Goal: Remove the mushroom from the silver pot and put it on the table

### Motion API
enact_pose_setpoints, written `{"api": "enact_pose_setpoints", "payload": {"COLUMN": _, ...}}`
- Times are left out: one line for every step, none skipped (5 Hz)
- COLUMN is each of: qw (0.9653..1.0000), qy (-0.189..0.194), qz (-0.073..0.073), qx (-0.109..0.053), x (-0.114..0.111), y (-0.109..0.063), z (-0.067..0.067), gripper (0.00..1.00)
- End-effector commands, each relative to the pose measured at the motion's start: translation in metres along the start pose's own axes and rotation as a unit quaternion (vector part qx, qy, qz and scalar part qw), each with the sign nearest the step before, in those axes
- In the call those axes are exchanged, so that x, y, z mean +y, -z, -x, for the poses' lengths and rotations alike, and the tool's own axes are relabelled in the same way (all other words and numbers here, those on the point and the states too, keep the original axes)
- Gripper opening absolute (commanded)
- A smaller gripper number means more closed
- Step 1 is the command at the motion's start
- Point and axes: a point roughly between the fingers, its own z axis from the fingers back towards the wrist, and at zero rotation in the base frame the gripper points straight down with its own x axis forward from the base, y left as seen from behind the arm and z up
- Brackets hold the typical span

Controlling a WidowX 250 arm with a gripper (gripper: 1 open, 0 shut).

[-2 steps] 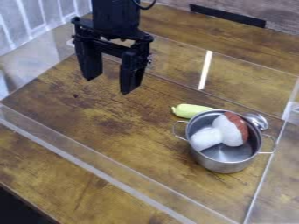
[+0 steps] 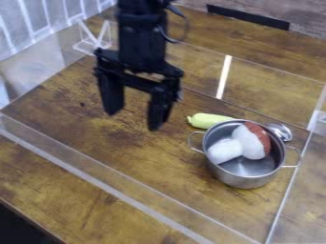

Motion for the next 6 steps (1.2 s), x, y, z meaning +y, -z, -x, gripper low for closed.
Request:
{"api": "enact_pose_setpoints", "payload": {"qw": 0.9988, "qy": 0.040, "qz": -0.007, "qx": -0.029, "x": -0.032, "y": -0.008, "z": -0.014, "gripper": 0.00}}
{"api": "enact_pose_setpoints", "payload": {"qw": 0.9942, "qy": 0.098, "qz": -0.016, "qx": -0.042, "x": -0.059, "y": -0.009, "z": -0.043, "gripper": 1.00}}
{"api": "enact_pose_setpoints", "payload": {"qw": 0.9890, "qy": 0.138, "qz": -0.020, "qx": -0.050, "x": -0.069, "y": -0.011, "z": -0.066, "gripper": 1.00}}
{"api": "enact_pose_setpoints", "payload": {"qw": 0.9844, "qy": 0.165, "qz": -0.025, "qx": -0.055, "x": -0.078, "y": -0.004, "z": -0.089, "gripper": 1.00}}
{"api": "enact_pose_setpoints", "payload": {"qw": 0.9797, "qy": 0.190, "qz": -0.029, "qx": -0.055, "x": -0.086, "y": 0.006, "z": -0.109, "gripper": 1.00}}
{"api": "enact_pose_setpoints", "payload": {"qw": 0.9766, "qy": 0.204, "qz": -0.033, "qx": -0.059, "x": -0.092, "y": 0.012, "z": -0.114, "gripper": 1.00}}
